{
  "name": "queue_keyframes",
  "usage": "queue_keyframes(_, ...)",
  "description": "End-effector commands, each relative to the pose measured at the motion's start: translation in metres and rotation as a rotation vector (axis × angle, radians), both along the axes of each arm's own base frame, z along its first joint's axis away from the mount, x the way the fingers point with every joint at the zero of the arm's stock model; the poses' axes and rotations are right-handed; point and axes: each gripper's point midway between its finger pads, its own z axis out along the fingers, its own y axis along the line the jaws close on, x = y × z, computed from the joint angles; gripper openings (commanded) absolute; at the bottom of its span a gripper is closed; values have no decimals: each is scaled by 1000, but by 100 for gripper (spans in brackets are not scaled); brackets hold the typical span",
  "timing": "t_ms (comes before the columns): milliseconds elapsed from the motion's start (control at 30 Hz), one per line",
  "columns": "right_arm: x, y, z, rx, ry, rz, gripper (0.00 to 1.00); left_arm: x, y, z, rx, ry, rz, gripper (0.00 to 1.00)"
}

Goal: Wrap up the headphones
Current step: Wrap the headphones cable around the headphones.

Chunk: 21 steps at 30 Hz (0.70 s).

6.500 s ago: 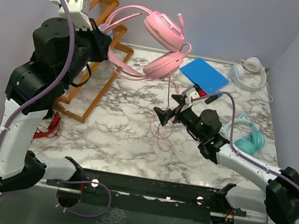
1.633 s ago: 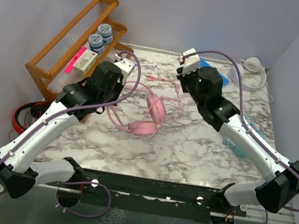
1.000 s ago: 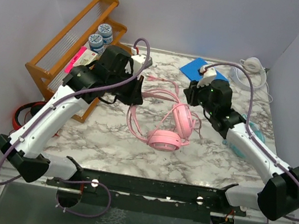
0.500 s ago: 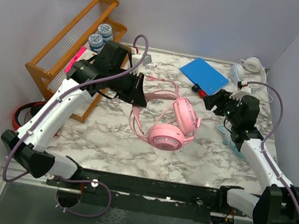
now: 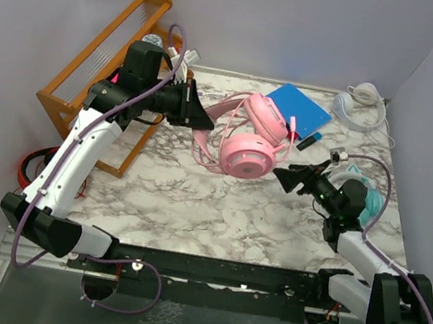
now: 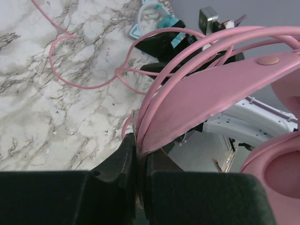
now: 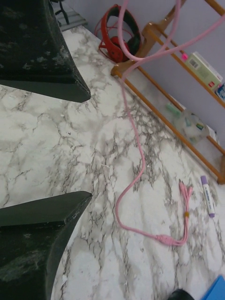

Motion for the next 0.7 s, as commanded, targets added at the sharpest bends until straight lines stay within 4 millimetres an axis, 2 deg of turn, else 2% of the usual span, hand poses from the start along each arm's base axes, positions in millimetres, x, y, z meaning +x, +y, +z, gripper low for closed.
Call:
queue_keyframes(0, -19, 23, 35, 71, -212, 189, 86, -12, -11, 54, -179, -49, -45, 0)
queue_keyframes(300, -17, 62, 52, -1, -399, 301, 86, -12, -14, 74, -237, -57, -35, 0)
queue_keyframes(467, -2, 64, 68, -19, -449, 277, 83, -13, -13, 77, -242, -55, -31, 0)
queue_keyframes(667, 4, 76, 78, -1, -494, 335, 82, -13, -13, 77, -248, -51, -24, 0)
